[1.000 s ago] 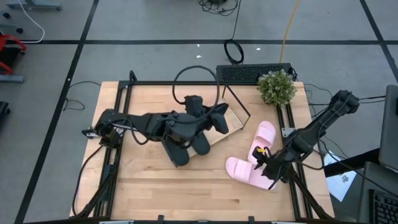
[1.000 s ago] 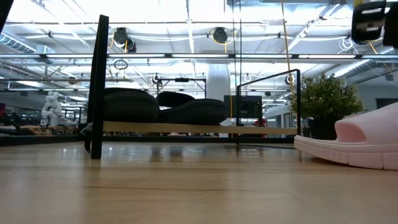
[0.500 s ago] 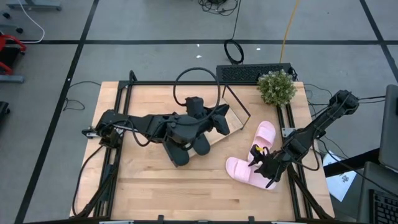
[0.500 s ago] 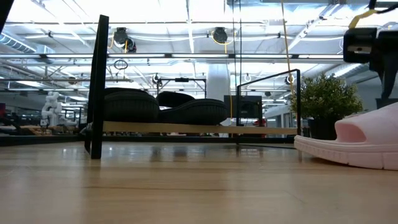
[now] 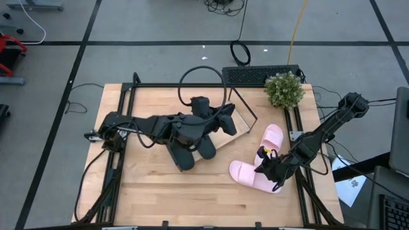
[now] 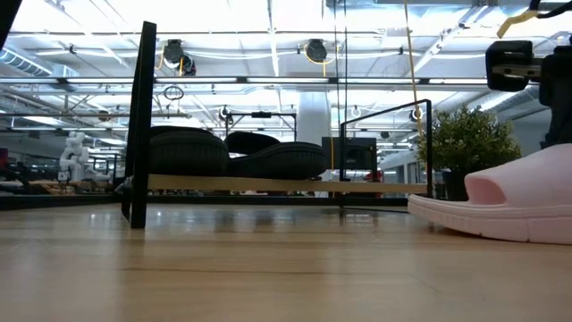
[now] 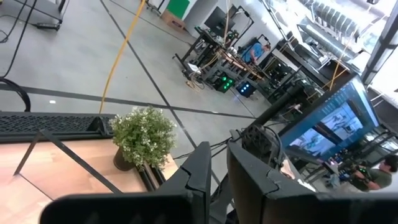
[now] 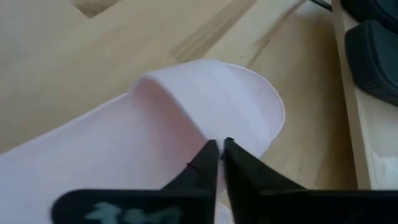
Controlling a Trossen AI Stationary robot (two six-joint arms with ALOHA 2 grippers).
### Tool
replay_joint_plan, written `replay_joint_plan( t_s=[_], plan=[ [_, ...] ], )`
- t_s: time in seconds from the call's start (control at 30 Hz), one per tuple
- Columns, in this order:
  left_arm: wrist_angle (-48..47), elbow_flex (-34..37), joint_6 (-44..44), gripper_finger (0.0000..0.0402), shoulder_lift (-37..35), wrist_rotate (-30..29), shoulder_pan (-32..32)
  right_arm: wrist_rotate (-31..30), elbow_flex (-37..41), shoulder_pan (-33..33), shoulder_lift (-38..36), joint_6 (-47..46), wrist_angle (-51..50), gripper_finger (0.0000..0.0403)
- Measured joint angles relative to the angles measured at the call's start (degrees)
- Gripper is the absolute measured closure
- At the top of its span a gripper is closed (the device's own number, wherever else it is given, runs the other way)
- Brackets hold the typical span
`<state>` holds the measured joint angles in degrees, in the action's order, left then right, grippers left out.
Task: Pick and place slides into the shelf
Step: Put the bottom pink slipper on the shelf
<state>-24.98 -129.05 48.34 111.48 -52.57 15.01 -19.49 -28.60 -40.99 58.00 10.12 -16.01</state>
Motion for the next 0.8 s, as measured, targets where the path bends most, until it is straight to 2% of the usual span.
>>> replay_joint_plan(
  t_s=[0.07, 0.37, 0.43, 0.57, 0.8],
  plan=[
    [0.0, 0.0, 0.0, 0.0355, 0.0, 0.0, -0.2, -0.1, 0.0, 0.0, 0.0, -0.2, 0.9, 0.0396],
    [0.0, 0.0, 0.0, 0.0355, 0.0, 0.0, -0.2, 0.2, 0.0, 0.9, 0.0, -3.4, 0.4, 0.037],
    [0.0, 0.0, 0.0, 0.0355, 0.0, 0.1, 0.0, 1.8, 0.0, 0.7, 0.0, -3.4, 0.0, 0.036],
    [0.0, 0.0, 0.0, 0.0355, 0.0, 0.1, 0.1, 6.0, 0.0, 0.7, -0.2, -3.5, -0.7, 0.0323],
    [0.0, 0.0, -0.6, 0.0355, -0.1, 0.1, 0.0, 2.3, 0.0, 0.8, 0.0, -3.5, -1.0, 0.0245]
  ],
)
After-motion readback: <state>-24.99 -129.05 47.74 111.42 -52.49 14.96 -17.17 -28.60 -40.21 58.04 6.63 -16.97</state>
